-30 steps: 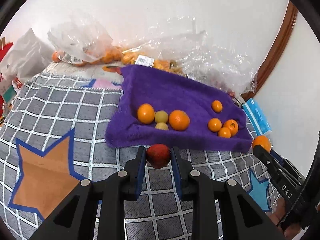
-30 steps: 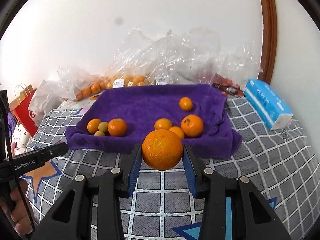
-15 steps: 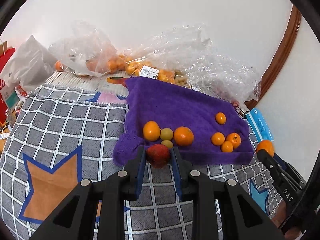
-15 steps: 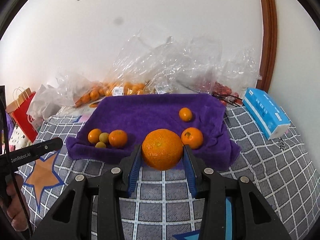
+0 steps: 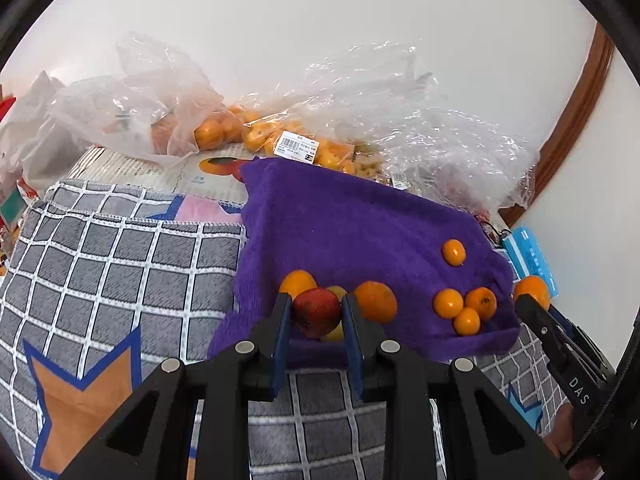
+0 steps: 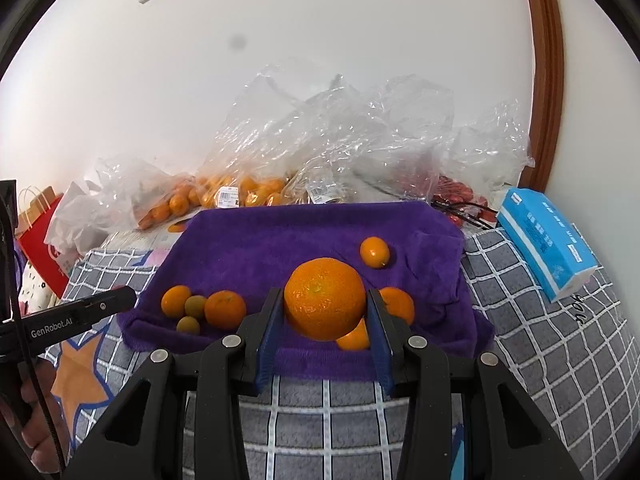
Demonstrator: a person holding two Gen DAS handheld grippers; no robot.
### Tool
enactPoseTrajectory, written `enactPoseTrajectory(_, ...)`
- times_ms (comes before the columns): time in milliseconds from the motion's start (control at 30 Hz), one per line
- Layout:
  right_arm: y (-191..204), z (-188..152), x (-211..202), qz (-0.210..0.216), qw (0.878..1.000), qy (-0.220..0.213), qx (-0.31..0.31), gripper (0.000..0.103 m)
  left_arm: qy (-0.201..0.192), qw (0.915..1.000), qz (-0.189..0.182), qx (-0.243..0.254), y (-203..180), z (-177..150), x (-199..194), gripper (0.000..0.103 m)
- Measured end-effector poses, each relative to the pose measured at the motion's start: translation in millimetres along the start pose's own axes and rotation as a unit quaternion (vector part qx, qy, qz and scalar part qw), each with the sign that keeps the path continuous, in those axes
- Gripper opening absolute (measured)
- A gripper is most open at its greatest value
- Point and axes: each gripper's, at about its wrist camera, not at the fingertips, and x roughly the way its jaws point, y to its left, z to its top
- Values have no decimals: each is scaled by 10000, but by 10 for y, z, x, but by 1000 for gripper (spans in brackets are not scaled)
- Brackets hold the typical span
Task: Organize fruits
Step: 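Carry the red fruit and the orange over the purple towel with both grippers, then lower the red fruit and orange onto the towel and open both grippers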
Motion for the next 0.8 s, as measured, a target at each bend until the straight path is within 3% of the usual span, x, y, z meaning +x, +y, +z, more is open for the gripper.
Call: enactPoseTrajectory(800, 3, 35, 632, 219, 9990, 391, 32, 41, 299, 9995, 123, 68, -79, 198, 574, 24)
